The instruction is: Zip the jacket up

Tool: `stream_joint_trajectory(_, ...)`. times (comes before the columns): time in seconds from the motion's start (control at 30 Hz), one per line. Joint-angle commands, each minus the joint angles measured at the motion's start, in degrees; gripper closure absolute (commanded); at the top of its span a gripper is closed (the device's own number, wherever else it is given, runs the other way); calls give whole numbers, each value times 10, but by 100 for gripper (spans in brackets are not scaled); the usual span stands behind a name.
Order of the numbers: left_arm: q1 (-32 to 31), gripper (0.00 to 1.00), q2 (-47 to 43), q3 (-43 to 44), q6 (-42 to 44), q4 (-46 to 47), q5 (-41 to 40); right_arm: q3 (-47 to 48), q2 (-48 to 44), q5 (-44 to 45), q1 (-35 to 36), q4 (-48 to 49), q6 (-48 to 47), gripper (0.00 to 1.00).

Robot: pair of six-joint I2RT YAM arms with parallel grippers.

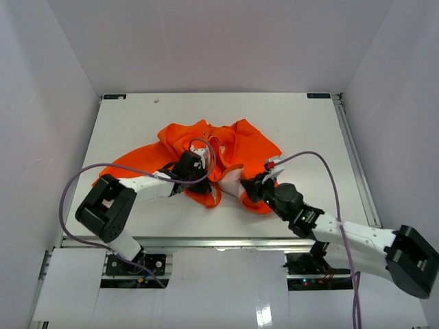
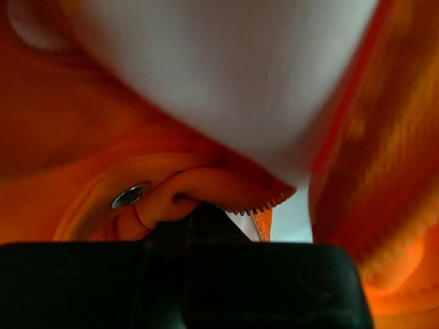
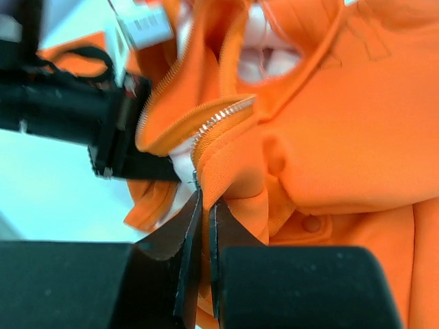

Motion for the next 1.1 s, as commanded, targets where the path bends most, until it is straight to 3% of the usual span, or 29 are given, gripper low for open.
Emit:
stream_joint_trajectory(0.0, 91, 100, 102, 33, -29, 264, 75, 30, 129, 10, -33, 123, -42, 92)
stream_joint_trajectory(0.2, 152, 100, 278, 241, -11, 261, 147, 136, 284, -79, -120, 130, -96, 92)
stream_joint_trajectory(0.3, 179, 100, 318, 290, -25, 241, 188, 178, 322, -124, -161, 131, -108, 92)
stream_joint_trajectory(0.43, 174, 100, 274, 256, 12, 184, 150, 171, 312, -149, -163, 133, -114, 92)
stream_joint_trajectory(0.57, 172, 100, 188, 167, 23, 154, 118, 158, 292, -173, -160, 124, -97, 92)
stream_joint_trajectory(0.7, 170, 63, 88, 63, 39, 146, 104, 132, 274, -185, -153, 115, -86, 92)
stream_joint_trajectory(0.8, 170, 49, 69, 50, 55, 122, 148, 116, 267, -189, -150, 115, -81, 92)
stream_joint_trajectory(0.93, 170, 38, 75, 86, 87, 61, 173, 103, 263, -193, -146, 112, -83, 92)
stream_joint_trajectory(1.07, 170, 36, 53, 86, 106, 25, 150, 94, 252, -192, -146, 115, -86, 92)
